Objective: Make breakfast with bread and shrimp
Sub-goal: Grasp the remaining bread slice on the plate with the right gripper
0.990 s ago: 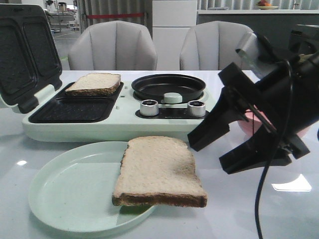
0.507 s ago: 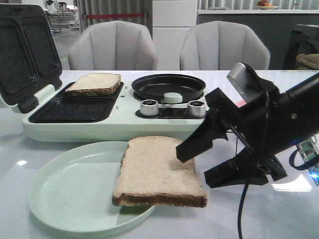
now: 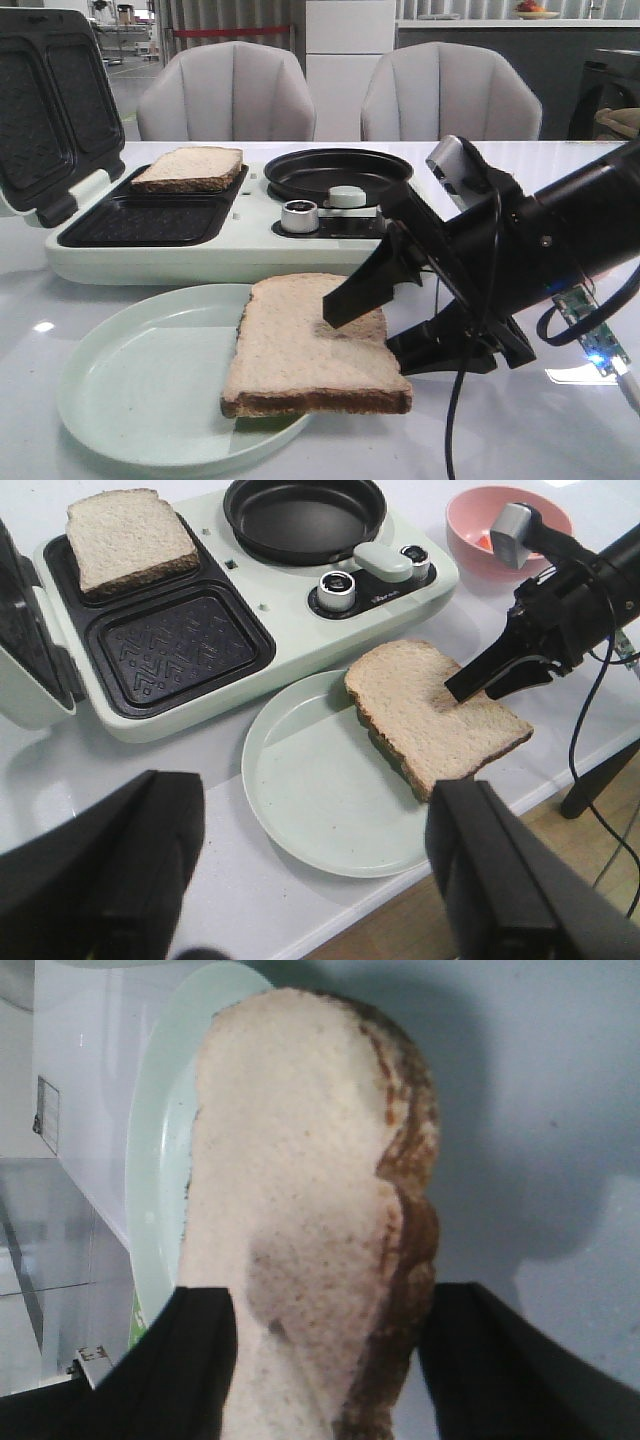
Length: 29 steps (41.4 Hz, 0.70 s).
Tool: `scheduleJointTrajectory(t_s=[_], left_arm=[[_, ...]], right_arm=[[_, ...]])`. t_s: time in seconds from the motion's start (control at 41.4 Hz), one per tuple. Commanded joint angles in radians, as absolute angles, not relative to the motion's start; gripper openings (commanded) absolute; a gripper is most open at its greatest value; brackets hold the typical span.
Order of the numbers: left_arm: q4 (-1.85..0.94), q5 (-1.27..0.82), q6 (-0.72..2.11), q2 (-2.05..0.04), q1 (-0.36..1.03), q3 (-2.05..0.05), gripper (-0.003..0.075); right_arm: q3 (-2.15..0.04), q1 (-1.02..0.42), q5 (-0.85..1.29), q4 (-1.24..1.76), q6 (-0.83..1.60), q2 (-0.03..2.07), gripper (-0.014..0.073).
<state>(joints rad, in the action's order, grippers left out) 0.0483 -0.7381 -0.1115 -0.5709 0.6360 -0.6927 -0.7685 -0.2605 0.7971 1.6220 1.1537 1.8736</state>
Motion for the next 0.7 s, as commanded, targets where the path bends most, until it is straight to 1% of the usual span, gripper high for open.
scheduleJointTrajectory(t_s=[0.0,0.048,0.121,0.217,0.29,0.507,0.676], left_arm=[[0.051,-0.656,-0.112,-0.571,0.643,-0.719,0.0521],[0.051,-0.656,-0.112,-0.571,0.643,-0.719,0.0521],[0.051,-0.656,-0.112,-0.571,0.643,-0.719,0.0521],[0.051,-0.656,-0.112,-0.571,0.643,-0.719,0.0521],[0.051,-0.656,-0.112,-0.571,0.643,-0.719,0.0521],[0.051,-0.656,-0.112,-0.571,0.643,-0.719,0.0521],[0.051,-0.656,-0.112,-0.571,0.643,-0.719,0.0521]], right_arm=[[-0.791,-0.26,0.85,1.65,1.172,1.835,0.0381],[-0.791,-0.26,0.849,1.65,1.172,1.835,0.0314],[-0.791,-0.26,0.847,1.65,1.172,1.835,0.0249],[-0.791,-0.26,0.847,1.653,1.172,1.835,0.0193],[-0.791,-0.26,0.847,1.657,1.172,1.835,0.0169],[-0.791,-0.26,0.866,1.657,1.174,1.817,0.0166],[-0.791,-0.26,0.872,1.657,1.18,1.759,0.0166]])
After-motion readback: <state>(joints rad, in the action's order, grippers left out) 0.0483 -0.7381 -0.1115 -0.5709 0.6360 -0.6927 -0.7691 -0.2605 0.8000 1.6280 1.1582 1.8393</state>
